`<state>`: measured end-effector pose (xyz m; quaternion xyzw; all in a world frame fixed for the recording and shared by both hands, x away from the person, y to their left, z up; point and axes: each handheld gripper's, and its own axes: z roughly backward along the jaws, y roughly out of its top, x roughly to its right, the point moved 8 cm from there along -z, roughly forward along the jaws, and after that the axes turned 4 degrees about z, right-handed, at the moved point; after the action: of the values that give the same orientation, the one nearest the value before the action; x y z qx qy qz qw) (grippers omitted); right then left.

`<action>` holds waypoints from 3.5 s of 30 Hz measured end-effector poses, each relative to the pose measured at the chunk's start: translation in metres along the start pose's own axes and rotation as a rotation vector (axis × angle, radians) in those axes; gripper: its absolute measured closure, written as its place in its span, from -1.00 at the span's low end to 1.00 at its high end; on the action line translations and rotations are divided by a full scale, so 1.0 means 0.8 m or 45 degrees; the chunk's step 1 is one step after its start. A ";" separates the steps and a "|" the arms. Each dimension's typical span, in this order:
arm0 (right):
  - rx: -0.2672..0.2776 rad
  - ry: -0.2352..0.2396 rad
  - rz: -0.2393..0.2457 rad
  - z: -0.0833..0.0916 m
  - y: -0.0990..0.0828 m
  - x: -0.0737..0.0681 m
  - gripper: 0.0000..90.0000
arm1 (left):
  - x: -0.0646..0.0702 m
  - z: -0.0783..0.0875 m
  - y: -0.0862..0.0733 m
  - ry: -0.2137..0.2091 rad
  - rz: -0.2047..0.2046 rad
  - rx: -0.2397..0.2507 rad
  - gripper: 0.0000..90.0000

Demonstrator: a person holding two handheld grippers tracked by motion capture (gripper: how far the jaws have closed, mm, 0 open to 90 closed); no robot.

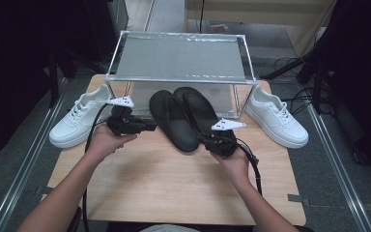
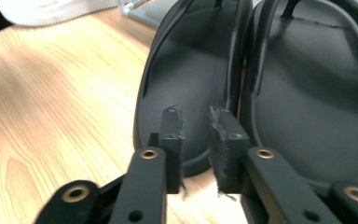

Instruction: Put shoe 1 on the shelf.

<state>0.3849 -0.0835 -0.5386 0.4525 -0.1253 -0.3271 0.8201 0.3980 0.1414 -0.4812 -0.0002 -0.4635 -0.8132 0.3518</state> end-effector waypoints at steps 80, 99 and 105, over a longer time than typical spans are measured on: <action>-0.110 0.046 -0.016 -0.065 -0.028 -0.021 1.00 | -0.091 -0.009 0.177 0.227 -0.258 -0.222 1.00; -0.092 0.056 -0.017 -0.098 -0.004 -0.037 1.00 | -0.090 -0.010 0.177 0.241 -0.257 -0.228 1.00; -0.089 0.058 -0.027 -0.111 0.005 -0.041 1.00 | -0.091 -0.010 0.177 0.237 -0.252 -0.227 1.00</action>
<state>0.4068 -0.0021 -0.5817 0.4323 -0.0903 -0.3296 0.8345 0.5359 0.1314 -0.4026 0.0895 -0.3526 -0.8784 0.3099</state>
